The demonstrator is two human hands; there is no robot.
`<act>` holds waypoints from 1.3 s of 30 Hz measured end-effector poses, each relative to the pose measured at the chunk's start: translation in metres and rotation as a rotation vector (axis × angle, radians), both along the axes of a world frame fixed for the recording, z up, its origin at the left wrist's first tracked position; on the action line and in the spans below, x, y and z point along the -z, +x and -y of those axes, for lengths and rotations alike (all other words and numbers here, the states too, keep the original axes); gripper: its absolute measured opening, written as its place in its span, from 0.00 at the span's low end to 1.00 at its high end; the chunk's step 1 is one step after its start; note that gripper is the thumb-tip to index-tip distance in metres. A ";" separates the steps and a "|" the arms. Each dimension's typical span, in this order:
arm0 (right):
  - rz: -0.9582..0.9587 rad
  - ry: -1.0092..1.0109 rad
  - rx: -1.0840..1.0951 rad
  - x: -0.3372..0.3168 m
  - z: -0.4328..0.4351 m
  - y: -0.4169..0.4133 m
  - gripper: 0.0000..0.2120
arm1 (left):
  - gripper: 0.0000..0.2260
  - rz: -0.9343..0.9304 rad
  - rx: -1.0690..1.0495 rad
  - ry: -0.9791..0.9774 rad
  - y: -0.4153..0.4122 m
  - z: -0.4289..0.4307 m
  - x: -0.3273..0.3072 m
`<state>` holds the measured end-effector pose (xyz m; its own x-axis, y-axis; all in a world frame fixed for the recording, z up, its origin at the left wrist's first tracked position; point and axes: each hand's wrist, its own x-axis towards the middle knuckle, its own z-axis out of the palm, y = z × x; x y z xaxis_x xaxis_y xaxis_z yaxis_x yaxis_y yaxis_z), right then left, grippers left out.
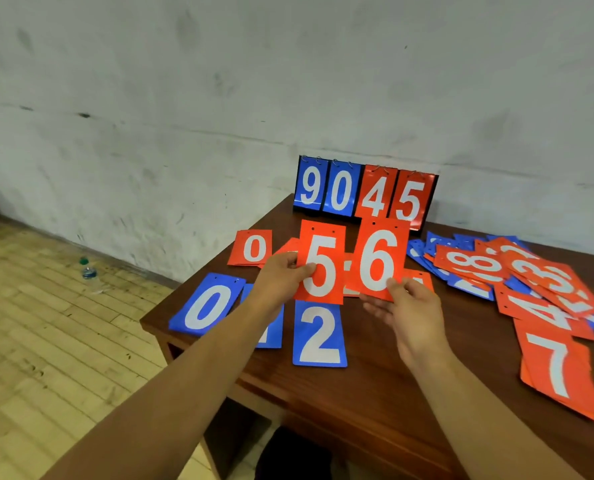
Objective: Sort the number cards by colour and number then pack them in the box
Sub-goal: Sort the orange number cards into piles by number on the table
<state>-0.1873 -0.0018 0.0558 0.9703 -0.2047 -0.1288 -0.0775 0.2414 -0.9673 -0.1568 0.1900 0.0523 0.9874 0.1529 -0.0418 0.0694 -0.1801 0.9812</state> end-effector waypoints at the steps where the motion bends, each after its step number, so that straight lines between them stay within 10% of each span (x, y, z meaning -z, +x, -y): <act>1: 0.009 -0.009 -0.011 0.000 0.000 -0.001 0.04 | 0.18 -0.002 -0.006 0.010 -0.002 0.000 0.000; 30: -0.115 -0.308 -0.052 0.015 0.035 -0.024 0.04 | 0.03 0.055 -0.066 -0.118 -0.025 0.033 0.011; 34: -0.161 -0.357 -0.063 0.012 0.045 -0.027 0.21 | 0.12 -0.096 0.109 -0.259 -0.026 0.064 0.013; 39: -0.081 -0.350 -0.081 0.012 0.066 -0.036 0.09 | 0.10 -0.018 0.147 -0.118 -0.030 0.107 0.031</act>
<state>-0.2236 -0.0680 0.0435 0.9746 -0.1730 -0.1421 -0.1630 -0.1130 -0.9801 -0.1866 0.0826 0.0217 0.9976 0.0003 -0.0688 0.0686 -0.0731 0.9950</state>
